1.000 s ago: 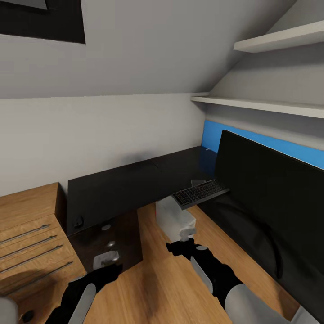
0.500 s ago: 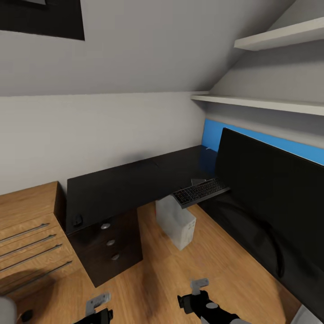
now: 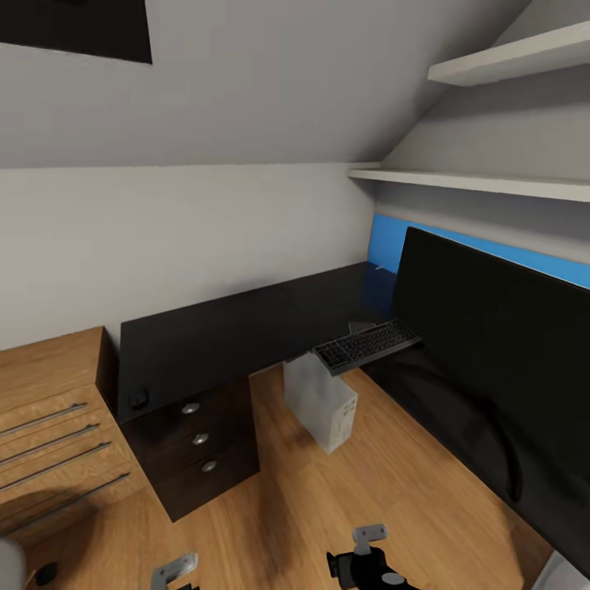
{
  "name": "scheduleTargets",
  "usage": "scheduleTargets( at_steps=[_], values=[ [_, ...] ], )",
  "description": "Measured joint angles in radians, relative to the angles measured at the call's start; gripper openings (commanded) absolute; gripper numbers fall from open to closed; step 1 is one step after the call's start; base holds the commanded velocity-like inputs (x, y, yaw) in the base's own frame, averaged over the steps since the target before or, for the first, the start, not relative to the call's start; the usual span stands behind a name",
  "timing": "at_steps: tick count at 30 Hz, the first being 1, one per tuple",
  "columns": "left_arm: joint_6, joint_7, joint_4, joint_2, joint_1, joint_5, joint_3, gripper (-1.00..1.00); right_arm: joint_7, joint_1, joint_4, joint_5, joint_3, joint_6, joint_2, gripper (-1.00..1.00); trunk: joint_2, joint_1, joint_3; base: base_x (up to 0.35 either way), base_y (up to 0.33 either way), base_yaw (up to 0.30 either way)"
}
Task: In the bedroom, organize the workspace by keeping the computer under the desk, ensuring the monitor is on the desk, placing the keyboard on the desk next to the monitor, placing the mouse on the desk next to the keyboard, moving the folder from the swivel chair onto the desk next to the mouse, stacking the notebook on top of the folder with the pen on top of the notebook, and positioning the swivel chair next to the desk.
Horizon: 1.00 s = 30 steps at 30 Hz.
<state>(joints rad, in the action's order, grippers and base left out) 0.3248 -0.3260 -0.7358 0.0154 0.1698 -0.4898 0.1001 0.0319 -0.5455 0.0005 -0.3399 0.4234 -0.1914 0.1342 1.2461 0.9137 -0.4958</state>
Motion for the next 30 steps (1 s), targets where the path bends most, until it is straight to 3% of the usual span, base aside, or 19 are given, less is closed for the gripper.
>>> scheduleTargets(
  at_steps=[5, 10, 11, 12, 13, 17, 30],
  values=[
    [-0.128, -0.002, 0.073, -0.006, 0.000, -0.003, 0.004, 1.00, 0.000, 0.002, 0.003, 0.001, 0.004, -0.028, 0.006, 1.00, 0.035, 0.019, -0.016, 0.000, 0.000, 0.000],
    [-0.142, -0.002, 0.079, -0.007, 0.000, 0.017, 0.004, 1.00, -0.001, 0.007, 0.005, 0.002, 0.003, -0.070, 0.006, 1.00, 0.070, 0.038, -0.031, 0.000, 0.000, 0.000],
    [-0.145, -0.002, 0.080, -0.007, 0.000, 0.031, 0.004, 1.00, -0.002, 0.012, 0.005, 0.002, 0.003, -0.090, 0.006, 1.00, 0.077, 0.042, -0.034, 0.000, 0.000, 0.000],
    [-0.262, -0.003, 0.083, -0.018, 0.000, 0.149, 0.002, 1.00, -0.003, 0.042, 0.006, 0.002, 0.003, -0.173, 0.006, 1.00, 0.084, 0.046, -0.038, 0.000, 0.000, 0.000],
    [-0.271, -0.003, 0.084, -0.019, 0.000, 0.156, 0.001, 1.00, -0.003, 0.044, 0.005, 0.002, 0.003, -0.177, 0.006, 1.00, 0.091, 0.050, -0.041, 0.000, 0.000, 0.000],
    [-0.287, -0.004, 0.087, -0.021, 0.000, 0.166, 0.002, 1.00, -0.004, 0.047, 0.007, -0.001, 0.001, -0.220, 0.005, 1.00, 0.119, 0.065, -0.053, 0.000, 0.000, -0.112],
    [-0.293, -0.005, 0.113, -0.021, 0.000, 0.169, 0.002, 1.00, -0.004, 0.048, 0.013, -0.002, 0.001, -0.231, 0.006, 1.00, 0.210, 0.115, -0.094, 0.000, 0.000, -0.247]
  ],
)
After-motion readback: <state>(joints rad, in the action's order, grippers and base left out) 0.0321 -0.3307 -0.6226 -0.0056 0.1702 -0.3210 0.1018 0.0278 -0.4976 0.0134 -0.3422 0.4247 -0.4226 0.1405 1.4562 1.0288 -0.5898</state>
